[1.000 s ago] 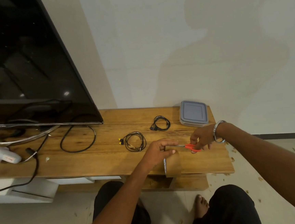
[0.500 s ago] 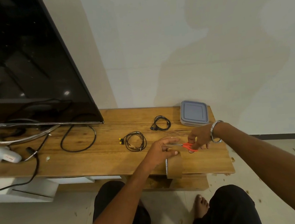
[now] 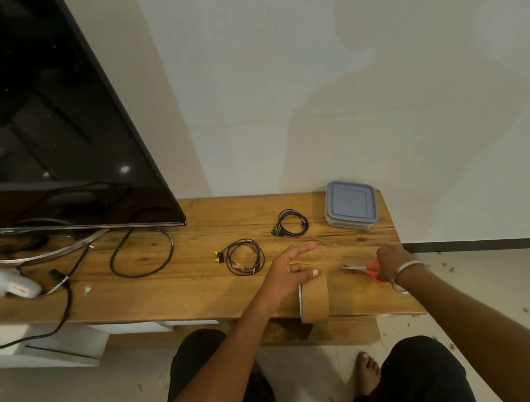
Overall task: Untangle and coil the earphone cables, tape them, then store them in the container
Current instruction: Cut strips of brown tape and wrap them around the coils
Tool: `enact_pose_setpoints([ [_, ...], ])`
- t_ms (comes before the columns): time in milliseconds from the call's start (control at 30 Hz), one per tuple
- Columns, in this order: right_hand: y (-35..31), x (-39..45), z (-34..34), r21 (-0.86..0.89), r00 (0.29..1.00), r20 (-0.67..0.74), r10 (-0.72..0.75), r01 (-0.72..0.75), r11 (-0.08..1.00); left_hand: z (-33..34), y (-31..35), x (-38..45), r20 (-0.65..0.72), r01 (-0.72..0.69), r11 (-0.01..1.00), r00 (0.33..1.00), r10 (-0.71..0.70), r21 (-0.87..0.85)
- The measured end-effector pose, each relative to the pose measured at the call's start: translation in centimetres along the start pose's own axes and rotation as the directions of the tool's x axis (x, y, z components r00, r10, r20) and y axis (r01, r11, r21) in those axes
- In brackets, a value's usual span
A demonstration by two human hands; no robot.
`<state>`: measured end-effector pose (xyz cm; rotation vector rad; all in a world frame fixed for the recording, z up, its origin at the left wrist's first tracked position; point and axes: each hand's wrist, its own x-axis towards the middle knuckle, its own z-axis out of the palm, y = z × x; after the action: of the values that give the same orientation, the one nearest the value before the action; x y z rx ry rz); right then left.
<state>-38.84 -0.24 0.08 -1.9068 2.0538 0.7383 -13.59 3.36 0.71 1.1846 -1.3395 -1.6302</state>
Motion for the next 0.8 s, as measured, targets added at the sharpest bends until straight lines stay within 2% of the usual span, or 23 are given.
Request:
enact_pose_setpoints([
  [167, -0.2, 0.1, 1.2, 0.172, 0.998, -0.025, 0.059, -0.054, 0.984, 0.2, -0.1, 0.2, -0.016, 0.011, 0.999, 1.000, -0.012, -0.030],
  [300, -0.4, 0.0, 1.9, 0.305, 0.998, -0.019, 0.052, -0.043, 0.951, 0.3, -0.1, 0.4, -0.018, 0.018, 0.999, 1.000, -0.018, -0.044],
  [433, -0.3, -0.1, 2.1, 0.327, 0.993, -0.085, 0.078, -0.046, 0.944, 0.3, -0.3, 0.7, -0.020, 0.018, 0.999, 1.000, -0.019, -0.035],
  [633, -0.7, 0.3, 2.1, 0.360, 0.999, -0.008, 0.046, -0.040, 0.932, 0.3, -0.5, 0.8, -0.018, 0.034, 0.999, 0.999, -0.035, -0.018],
  [733, -1.3, -0.6, 2.1, 0.346, 0.988, -0.152, 0.011, 0.043, 0.937, 0.2, -0.7, 1.1, -0.029, 0.040, 0.999, 0.999, -0.040, 0.014],
  [800, -2.4, -1.2, 1.9, 0.427, 0.960, -0.263, -0.099, 0.208, 0.880, 0.2, -0.7, 1.2, -0.045, 0.046, 0.999, 0.998, -0.044, 0.023],
])
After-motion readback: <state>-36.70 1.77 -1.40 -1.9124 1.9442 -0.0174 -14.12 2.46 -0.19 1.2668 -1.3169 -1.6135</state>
